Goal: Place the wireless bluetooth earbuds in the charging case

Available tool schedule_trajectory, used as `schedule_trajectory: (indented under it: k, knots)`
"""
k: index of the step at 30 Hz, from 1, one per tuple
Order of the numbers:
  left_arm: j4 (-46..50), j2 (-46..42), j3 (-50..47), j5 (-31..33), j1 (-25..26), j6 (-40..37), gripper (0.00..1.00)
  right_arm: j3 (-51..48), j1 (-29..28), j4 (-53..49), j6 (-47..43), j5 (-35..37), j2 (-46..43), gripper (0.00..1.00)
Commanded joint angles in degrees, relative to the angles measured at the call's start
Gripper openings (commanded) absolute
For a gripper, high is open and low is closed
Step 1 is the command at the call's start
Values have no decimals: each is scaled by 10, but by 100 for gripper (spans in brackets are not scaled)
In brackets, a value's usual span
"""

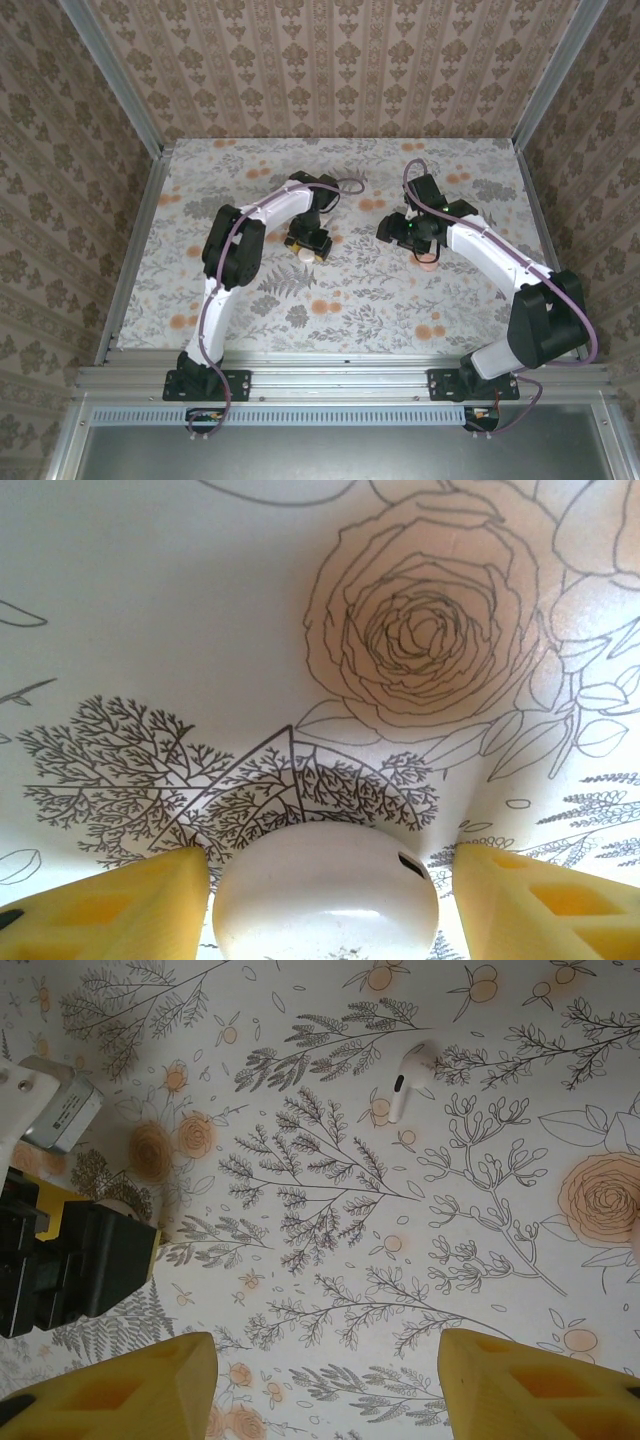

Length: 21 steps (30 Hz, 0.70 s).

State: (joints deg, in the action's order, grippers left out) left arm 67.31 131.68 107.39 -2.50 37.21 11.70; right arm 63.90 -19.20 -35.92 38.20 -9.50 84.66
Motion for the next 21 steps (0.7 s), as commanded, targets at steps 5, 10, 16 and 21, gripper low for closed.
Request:
schedule_trajectory:
  k: [5, 10, 16, 21]
  knots:
    - [27, -7, -11, 4, 4, -13, 60, -6, 4, 5, 11, -12, -14, 61]
    - [7, -36, -41, 15, 9, -25, 42, -6, 5, 9, 9, -23, -18, 60]
    - [-36, -102, -88, 24, 19, -105, 35, -20, 20, 29, -13, -78, -41, 60]
    - [-92, -193, -156, -73, 37, -242, 37, -50, 74, 61, -21, -217, -45, 60]
